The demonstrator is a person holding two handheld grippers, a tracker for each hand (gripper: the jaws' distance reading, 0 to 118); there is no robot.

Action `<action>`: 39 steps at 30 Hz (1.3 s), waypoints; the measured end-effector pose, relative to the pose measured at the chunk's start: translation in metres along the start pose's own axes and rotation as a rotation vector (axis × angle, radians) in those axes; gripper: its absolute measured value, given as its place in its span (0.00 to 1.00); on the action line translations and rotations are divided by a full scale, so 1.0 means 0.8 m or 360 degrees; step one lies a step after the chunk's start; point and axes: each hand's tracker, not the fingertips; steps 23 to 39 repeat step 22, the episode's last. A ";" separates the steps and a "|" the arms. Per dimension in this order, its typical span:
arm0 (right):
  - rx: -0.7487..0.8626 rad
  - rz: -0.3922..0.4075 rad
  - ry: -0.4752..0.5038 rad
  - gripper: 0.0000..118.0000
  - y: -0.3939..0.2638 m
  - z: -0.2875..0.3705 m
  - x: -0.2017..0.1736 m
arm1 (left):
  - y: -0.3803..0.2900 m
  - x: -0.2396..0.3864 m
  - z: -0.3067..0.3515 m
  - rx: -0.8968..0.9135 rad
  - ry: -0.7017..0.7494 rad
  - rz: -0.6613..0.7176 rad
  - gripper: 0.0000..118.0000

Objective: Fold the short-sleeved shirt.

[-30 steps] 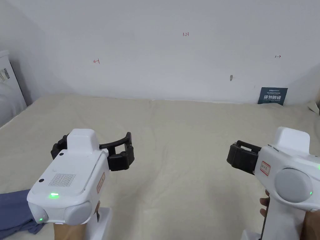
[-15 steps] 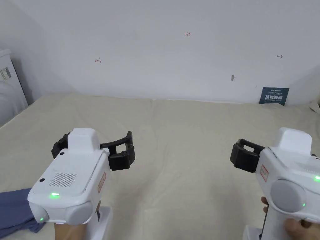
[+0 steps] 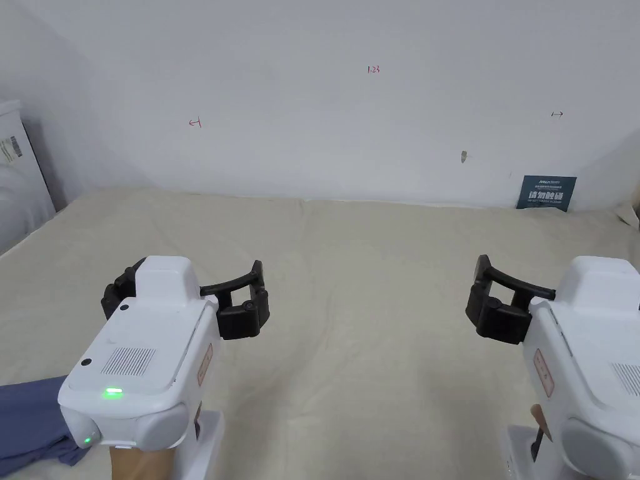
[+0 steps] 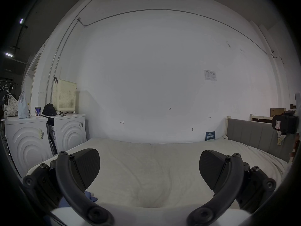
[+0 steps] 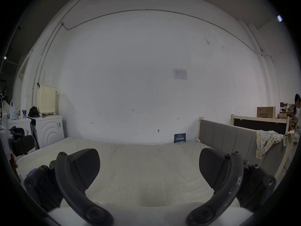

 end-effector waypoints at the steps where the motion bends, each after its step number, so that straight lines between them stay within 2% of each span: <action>1: 0.0005 0.0010 0.0009 1.00 0.000 0.001 0.000 | 0.000 0.001 0.000 0.0003 0.0001 -0.0005 1.00; 39: -0.0005 0.0010 0.0028 1.00 0.001 -0.005 0.011 | 0.000 0.005 0.001 0.0016 0.0001 -0.0014 1.00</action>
